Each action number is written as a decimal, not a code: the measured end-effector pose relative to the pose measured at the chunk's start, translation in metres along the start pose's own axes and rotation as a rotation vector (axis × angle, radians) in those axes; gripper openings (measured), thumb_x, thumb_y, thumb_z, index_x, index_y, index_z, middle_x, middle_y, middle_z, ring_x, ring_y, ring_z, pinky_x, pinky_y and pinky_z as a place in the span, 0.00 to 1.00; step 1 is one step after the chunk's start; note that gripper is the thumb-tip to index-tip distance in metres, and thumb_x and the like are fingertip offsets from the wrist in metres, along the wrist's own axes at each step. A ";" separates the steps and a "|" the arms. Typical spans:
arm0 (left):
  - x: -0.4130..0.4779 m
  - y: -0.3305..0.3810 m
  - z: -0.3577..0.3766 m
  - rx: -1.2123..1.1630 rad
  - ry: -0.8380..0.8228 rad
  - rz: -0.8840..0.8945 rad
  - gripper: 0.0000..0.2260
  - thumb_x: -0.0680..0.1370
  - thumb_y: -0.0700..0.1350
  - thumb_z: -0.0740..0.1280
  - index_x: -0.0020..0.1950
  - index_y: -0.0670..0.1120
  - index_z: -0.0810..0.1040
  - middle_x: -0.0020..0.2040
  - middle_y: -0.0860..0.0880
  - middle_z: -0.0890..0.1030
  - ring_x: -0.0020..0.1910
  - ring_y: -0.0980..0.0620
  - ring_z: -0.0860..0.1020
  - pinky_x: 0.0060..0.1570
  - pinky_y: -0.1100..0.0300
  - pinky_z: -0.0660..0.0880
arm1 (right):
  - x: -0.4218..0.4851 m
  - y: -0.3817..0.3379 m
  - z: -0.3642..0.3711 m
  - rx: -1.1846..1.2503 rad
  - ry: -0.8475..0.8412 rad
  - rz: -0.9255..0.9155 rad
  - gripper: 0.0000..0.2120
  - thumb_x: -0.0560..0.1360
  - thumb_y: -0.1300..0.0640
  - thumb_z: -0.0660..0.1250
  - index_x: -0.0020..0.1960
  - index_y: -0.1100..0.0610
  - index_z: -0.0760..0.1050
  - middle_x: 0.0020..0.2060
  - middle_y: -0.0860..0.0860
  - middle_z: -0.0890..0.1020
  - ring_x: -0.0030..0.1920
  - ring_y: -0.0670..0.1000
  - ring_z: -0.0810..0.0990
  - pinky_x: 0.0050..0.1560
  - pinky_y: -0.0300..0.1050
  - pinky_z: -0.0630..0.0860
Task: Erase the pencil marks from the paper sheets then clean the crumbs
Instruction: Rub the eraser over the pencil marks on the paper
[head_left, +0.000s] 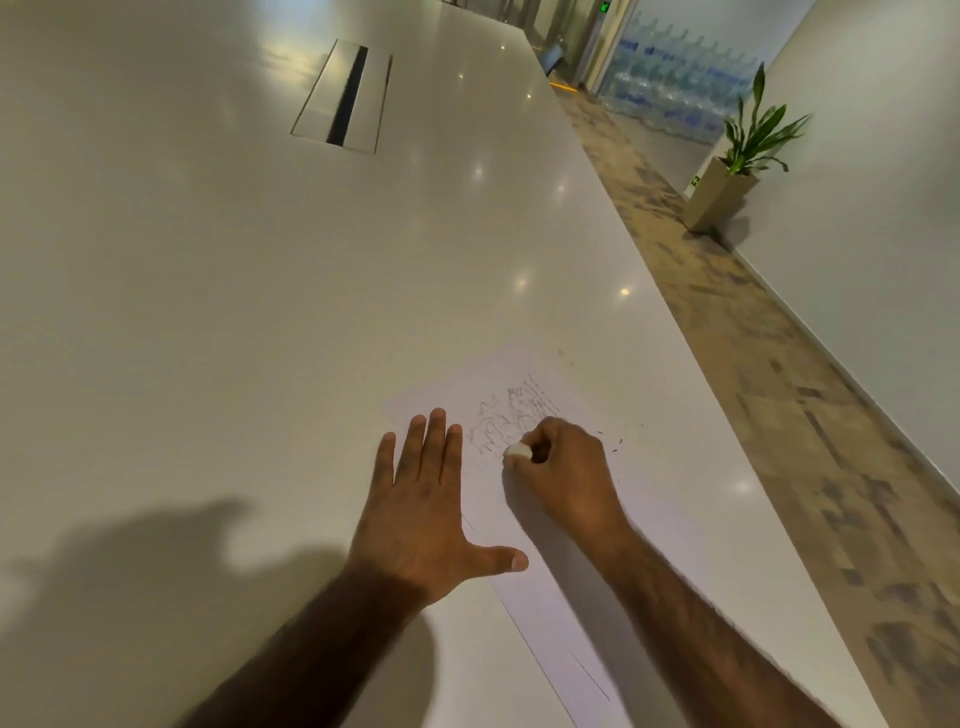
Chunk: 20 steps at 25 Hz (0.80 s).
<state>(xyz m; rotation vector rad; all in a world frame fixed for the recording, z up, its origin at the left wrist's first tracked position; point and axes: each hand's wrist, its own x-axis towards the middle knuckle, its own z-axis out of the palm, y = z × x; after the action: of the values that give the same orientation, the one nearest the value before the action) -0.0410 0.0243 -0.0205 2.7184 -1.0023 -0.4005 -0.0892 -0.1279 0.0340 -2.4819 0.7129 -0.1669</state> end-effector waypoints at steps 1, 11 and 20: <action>0.000 0.000 0.000 0.012 0.002 -0.001 0.64 0.56 0.87 0.37 0.77 0.47 0.22 0.78 0.46 0.21 0.78 0.45 0.24 0.78 0.40 0.30 | -0.002 -0.001 0.002 -0.019 -0.023 -0.027 0.07 0.77 0.56 0.70 0.41 0.50 0.76 0.35 0.42 0.80 0.37 0.41 0.79 0.37 0.32 0.72; 0.002 -0.005 -0.002 -0.018 0.043 -0.015 0.64 0.56 0.87 0.34 0.82 0.48 0.28 0.80 0.49 0.25 0.79 0.48 0.26 0.78 0.46 0.28 | -0.009 -0.008 0.003 0.051 -0.043 -0.072 0.05 0.78 0.60 0.68 0.45 0.52 0.76 0.39 0.44 0.82 0.40 0.46 0.80 0.42 0.41 0.78; 0.000 -0.008 -0.001 0.003 0.091 -0.093 0.65 0.56 0.87 0.36 0.82 0.47 0.28 0.79 0.48 0.23 0.76 0.48 0.23 0.78 0.43 0.28 | -0.015 -0.004 -0.002 0.005 -0.239 -0.238 0.05 0.78 0.60 0.70 0.46 0.51 0.78 0.41 0.44 0.82 0.42 0.46 0.81 0.47 0.45 0.81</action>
<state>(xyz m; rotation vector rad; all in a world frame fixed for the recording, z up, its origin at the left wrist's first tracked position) -0.0359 0.0301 -0.0221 2.7658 -0.8571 -0.2886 -0.1004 -0.1182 0.0383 -2.5205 0.3175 0.0412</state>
